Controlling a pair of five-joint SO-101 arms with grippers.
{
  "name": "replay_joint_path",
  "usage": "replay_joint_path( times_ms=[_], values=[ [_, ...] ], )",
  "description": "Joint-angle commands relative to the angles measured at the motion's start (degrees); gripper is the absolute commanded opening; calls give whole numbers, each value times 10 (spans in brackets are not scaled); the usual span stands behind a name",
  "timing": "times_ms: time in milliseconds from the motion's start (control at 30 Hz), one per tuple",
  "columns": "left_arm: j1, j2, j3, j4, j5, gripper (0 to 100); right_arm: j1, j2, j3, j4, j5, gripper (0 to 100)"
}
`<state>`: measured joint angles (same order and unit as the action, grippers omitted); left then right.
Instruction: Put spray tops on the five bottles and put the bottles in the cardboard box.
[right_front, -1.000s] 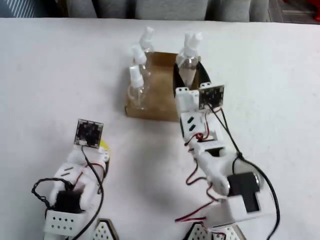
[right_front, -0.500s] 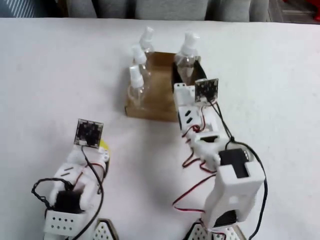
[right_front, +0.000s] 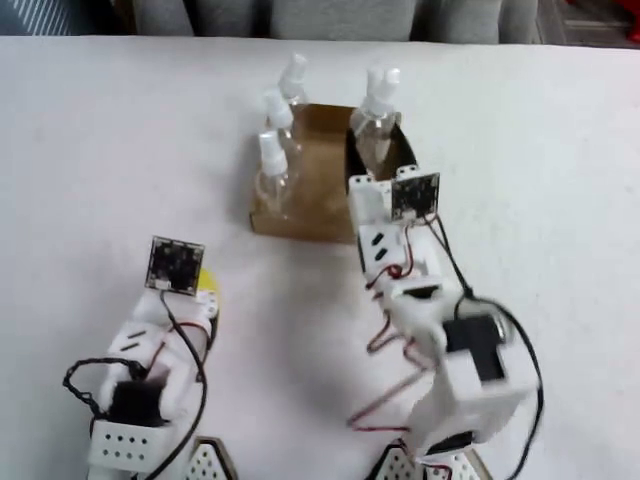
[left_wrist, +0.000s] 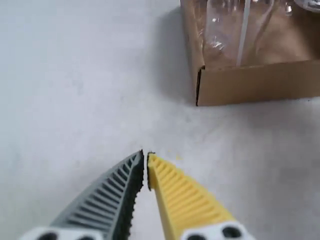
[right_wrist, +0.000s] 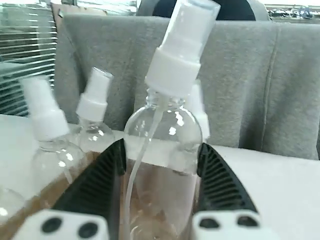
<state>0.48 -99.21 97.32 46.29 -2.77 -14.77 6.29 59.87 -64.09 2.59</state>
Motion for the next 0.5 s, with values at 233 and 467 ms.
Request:
replay_joint_path(
  times_ms=[233,467],
  values=[
    [155,-5,-1,-117,163,20,-70,-312,113,162,-29,14],
    [322,-5,-1,-161,207,20,-74,-454,139,318,-92,14]
  ],
)
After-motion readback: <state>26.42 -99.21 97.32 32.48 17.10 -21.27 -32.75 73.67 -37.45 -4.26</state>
